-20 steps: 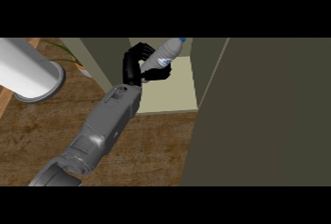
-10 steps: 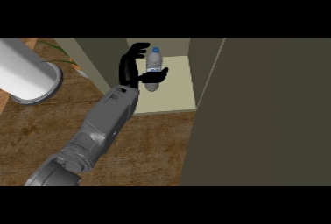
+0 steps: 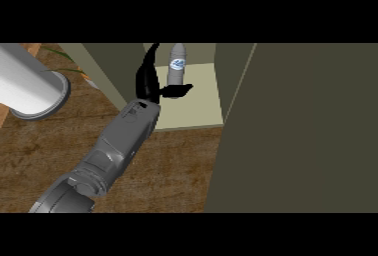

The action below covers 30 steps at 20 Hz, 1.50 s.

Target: Pick up the bottled water, place it into the cabinet and close the cabinet

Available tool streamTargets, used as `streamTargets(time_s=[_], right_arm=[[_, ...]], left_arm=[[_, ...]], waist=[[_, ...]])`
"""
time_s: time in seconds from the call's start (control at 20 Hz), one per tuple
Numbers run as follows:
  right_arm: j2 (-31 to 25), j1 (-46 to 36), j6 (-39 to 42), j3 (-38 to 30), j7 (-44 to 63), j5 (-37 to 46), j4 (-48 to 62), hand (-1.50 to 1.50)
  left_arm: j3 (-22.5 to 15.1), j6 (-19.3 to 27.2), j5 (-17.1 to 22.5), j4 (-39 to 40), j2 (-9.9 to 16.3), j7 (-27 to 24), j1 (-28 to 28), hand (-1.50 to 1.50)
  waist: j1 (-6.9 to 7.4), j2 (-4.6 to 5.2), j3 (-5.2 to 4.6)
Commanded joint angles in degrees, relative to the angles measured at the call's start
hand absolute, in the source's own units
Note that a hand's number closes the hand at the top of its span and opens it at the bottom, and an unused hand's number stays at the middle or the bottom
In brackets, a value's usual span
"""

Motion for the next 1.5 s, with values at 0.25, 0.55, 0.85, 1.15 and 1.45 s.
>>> streamTargets(time_s=[0.25,0.55,0.85,1.15,1.45], right_arm=[[-2.1,2.94,0.87,1.17,-0.26,-0.76,-4.7,-1.5],[-1.68,2.43,-0.06,0.48,0.48,-0.24,-4.83,-1.5],[-2.85,3.35,0.18,0.92,-0.44,0.43,-4.18,-1.5],[-3.28,2.95,-1.16,-1.5,3.36,0.83,-7.09,-1.5],[-3.05,1.42,-2.03,-0.16,4.69,3.29,-6.15,-1.5]], left_arm=[[1.9,-4.17,0.96,-1.94,0.04,-3.68,1.71,-1.5],[5.6,-17.29,4.94,-8.99,0.3,-13.84,4.71,1.5],[6.11,-26.87,8.64,-11.5,-0.2,-15.52,4.94,1.5],[2.52,-35.07,14.31,-15.27,-0.21,-12.53,6.09,1.5],[-4.4,-43.04,18.59,-22.89,-0.2,-11.71,14.73,1.5]], waist=[[0.21,-0.02,-0.02],[1.37,-0.43,-0.1],[2.16,-1.09,0.01],[2.58,-1.62,0.0],[3.76,-2.04,-0.03]])
